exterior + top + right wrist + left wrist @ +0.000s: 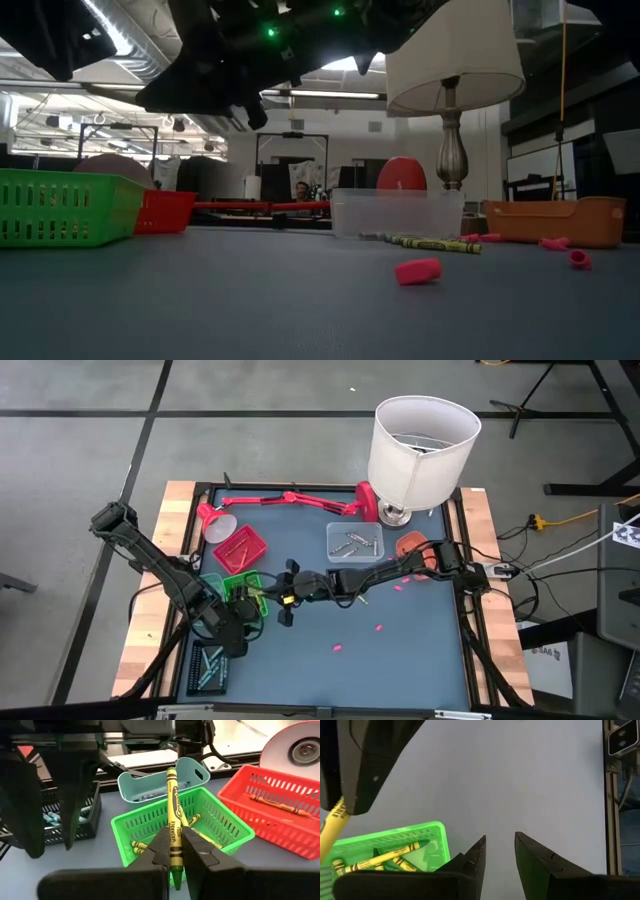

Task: Sort crayons
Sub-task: Put the green crayon into the green bin

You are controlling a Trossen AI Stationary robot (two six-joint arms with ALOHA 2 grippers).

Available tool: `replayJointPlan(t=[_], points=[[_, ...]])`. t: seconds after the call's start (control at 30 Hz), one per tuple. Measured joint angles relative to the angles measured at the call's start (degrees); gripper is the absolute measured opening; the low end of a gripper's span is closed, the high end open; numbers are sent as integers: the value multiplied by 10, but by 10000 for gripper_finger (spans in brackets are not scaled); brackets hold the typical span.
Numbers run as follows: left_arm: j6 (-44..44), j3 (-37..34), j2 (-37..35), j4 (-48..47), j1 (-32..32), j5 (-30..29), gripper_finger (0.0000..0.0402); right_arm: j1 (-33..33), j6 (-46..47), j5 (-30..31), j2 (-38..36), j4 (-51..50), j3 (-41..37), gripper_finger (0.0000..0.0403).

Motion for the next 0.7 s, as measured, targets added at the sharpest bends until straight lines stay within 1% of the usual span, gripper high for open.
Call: replayJointPlan(t=[0.47,0.6,0.7], points=[[-1,0,0,0,1,0,87,0,-1,-60,0,2,0,26],[-1,0,0,0,1,0,87,0,-1,-60,0,2,0,27],[-1,0,0,0,1,0,87,0,-1,-60,0,2,0,41]])
